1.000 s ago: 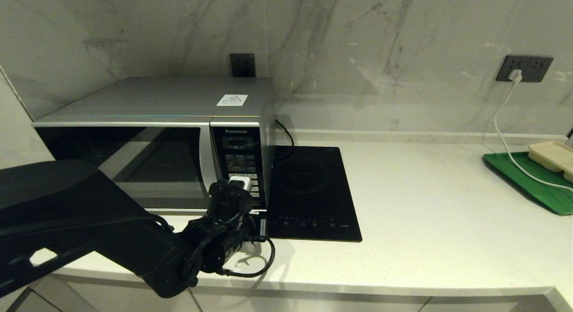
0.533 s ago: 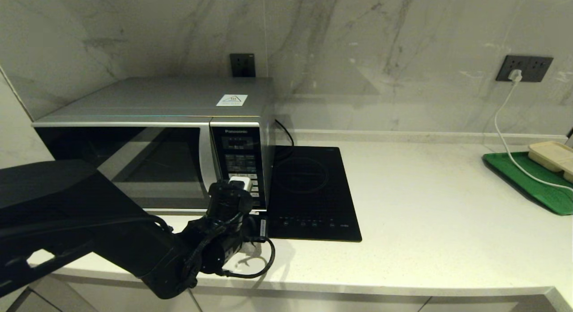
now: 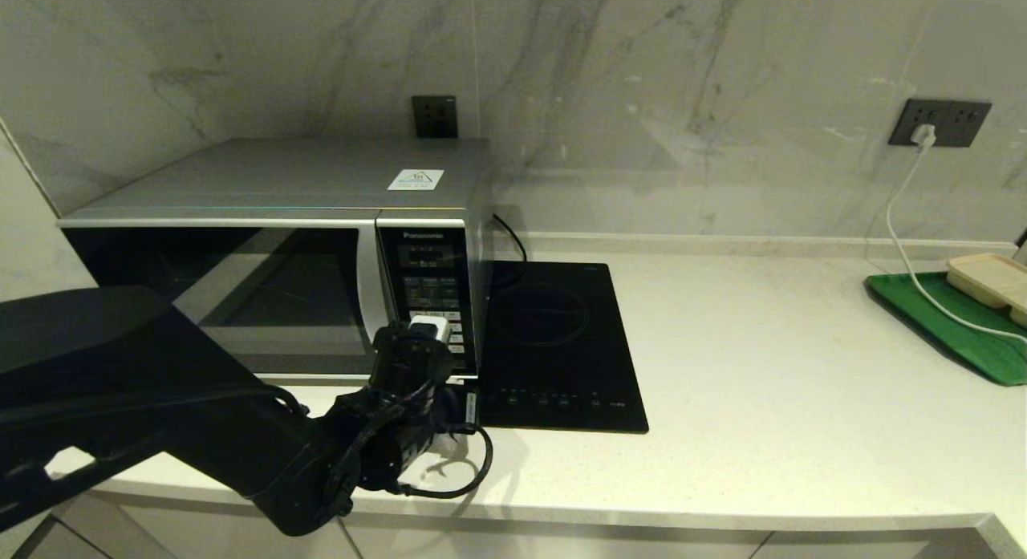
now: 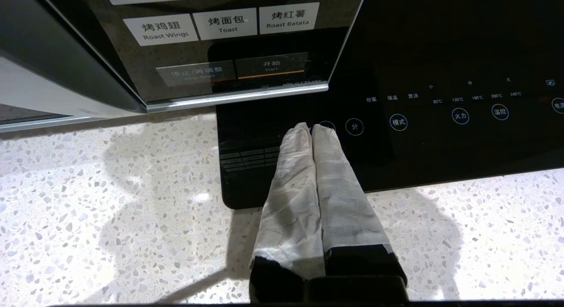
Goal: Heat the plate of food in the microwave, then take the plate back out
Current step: Open the microwave oven
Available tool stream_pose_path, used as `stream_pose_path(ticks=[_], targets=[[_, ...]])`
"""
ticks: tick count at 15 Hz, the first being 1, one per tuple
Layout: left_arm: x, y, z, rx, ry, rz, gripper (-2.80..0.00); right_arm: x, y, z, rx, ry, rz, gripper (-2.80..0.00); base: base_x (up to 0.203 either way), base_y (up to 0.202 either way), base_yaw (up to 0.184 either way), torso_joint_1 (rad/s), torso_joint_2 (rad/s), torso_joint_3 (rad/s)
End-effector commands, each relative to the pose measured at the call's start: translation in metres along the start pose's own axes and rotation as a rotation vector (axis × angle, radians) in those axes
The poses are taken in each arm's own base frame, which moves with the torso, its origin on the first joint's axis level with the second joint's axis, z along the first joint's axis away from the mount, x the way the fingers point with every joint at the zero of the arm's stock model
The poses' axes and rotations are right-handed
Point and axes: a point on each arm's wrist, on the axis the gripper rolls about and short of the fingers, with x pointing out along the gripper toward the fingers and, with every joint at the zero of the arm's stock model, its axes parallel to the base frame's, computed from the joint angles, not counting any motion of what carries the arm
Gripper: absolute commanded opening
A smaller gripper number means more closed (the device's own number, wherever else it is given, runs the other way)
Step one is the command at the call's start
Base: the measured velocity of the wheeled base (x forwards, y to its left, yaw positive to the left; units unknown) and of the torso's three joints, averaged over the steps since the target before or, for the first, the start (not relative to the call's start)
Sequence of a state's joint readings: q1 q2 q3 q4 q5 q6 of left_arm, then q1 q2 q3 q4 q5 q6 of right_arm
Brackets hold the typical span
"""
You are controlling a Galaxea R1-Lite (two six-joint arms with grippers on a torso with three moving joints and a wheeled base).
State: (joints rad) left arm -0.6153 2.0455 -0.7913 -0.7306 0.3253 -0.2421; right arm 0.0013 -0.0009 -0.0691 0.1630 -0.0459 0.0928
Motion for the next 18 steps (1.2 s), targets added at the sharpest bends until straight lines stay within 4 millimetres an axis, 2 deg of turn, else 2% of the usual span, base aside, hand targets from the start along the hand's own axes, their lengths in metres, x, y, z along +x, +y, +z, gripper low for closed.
stream_pose_path(ticks=[1,7,10,18], targets=[[-0.001,0.000,0.001,-0.004,-0.006,0.001,-2.80,0.000,0.000,0.000,0.001,0.001,0.000,-2.80,0.000,0.000,0.000,0.000,0.00,0.000],[-0.002,0.001,0.001,-0.006,-0.005,0.002,-2.80,0.000,0.000,0.000,0.001,0.001,0.000,-2.80,0.000,0.000,0.000,0.000,0.00,0.000],[-0.006,0.000,0.007,-0.009,-0.027,-0.003,-2.80,0.000,0.000,0.000,0.001,0.001,0.000,-2.80,0.000,0.000,0.000,0.000,0.00,0.000],[-0.003,0.010,0.010,-0.024,-0.035,0.037,-2.80,0.000,0.000,0.000,0.001,0.002,0.000,-2.80,0.000,0.000,0.000,0.000,0.00,0.000]])
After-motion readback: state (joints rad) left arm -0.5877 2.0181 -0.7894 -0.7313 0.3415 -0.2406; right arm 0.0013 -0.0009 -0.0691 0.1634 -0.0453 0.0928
